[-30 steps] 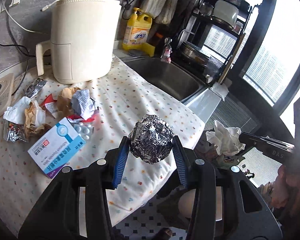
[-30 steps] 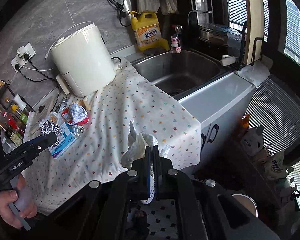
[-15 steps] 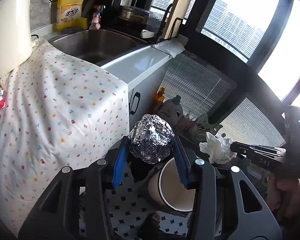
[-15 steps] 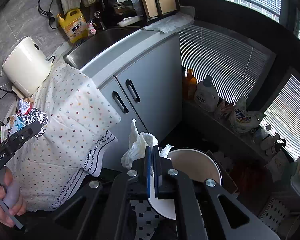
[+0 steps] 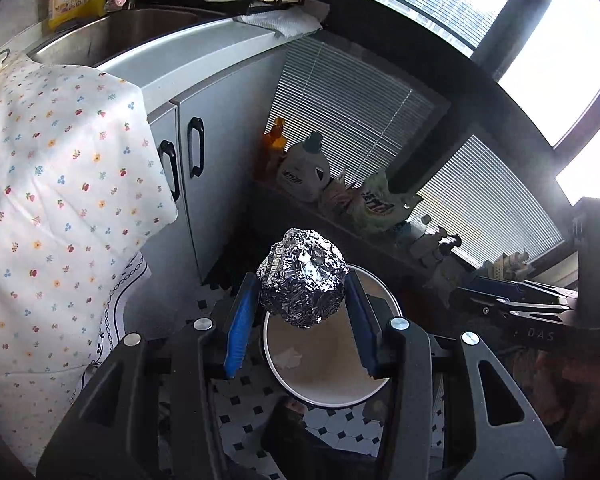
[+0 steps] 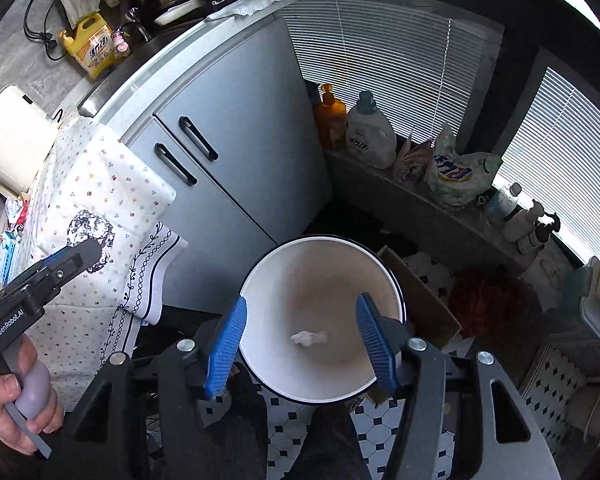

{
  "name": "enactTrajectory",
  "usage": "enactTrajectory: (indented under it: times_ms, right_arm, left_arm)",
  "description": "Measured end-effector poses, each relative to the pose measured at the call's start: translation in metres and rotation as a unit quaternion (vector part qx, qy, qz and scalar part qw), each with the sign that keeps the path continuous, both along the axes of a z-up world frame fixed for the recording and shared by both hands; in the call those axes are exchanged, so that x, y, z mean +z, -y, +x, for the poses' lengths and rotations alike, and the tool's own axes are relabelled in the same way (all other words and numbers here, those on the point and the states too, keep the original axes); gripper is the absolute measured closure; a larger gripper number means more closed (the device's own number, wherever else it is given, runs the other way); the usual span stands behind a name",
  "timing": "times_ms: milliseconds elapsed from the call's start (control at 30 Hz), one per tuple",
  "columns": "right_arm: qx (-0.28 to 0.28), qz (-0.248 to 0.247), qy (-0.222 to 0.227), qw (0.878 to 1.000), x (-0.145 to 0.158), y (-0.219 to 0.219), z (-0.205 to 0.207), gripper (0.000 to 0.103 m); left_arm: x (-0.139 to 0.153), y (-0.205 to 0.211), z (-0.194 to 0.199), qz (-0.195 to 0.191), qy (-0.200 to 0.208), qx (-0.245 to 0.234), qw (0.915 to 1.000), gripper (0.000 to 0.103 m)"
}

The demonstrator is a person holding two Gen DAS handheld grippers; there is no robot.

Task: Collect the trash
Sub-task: 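Carry both items to the white bin and open both tools over it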

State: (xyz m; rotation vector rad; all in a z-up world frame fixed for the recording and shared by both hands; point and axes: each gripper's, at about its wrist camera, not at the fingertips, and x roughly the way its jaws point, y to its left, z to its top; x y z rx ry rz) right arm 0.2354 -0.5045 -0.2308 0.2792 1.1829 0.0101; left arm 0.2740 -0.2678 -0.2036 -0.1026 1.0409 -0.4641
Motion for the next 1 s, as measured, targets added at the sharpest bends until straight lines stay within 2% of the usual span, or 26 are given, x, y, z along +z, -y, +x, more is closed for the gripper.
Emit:
enactTrajectory:
  times_ms: [200, 300, 367, 433, 500, 567, 767, 1000]
  right_arm:
    - [-0.036, -0.008, 0.01, 0.999, 0.012, 0.03, -0.018, 0.046]
    - [-0.051, -0.012, 0.018, 0.998, 0.02, 0.041, -0.027, 0.039]
    - [-0.06, -0.016, 0.023, 0.998, 0.025, 0.048, -0.033, 0.035]
    - [-0.07, -0.02, 0.026, 0.997, 0.029, 0.054, -0.037, 0.031]
    - [-0.081, -0.024, 0.031, 0.996, 0.032, 0.057, -0.039, 0.027]
    - [-0.089, -0.025, 0.035, 0.995, 0.035, 0.06, -0.04, 0.024]
    - [-0.085, -0.025, 0.057, 0.994, 0.049, 0.048, -0.032, 0.02]
    - [-0.053, -0.027, 0.096, 0.994, 0.073, 0.004, -0.008, 0.016]
  left_arm:
    - [-0.02, 0.039, 0.0, 0.0, -0.021, -0.044, 0.9988, 0.058]
    - [-0.029, 0.057, 0.001, 0.001, -0.034, -0.065, 0.9973, 0.058]
    - [-0.033, 0.068, 0.0, 0.001, -0.04, -0.079, 0.996, 0.051]
    - [-0.034, 0.076, -0.002, -0.002, -0.043, -0.091, 0.9949, 0.033]
    - [-0.033, 0.081, -0.004, -0.004, -0.043, -0.099, 0.9941, 0.021]
    - [-0.03, 0.082, -0.006, -0.002, -0.04, -0.102, 0.9939, 0.017]
    - [-0.01, 0.05, 0.0, 0.001, -0.019, -0.065, 0.9977, 0.01]
    - [0.028, -0.019, 0.003, 0.007, 0.029, 0.01, 0.9995, 0.007]
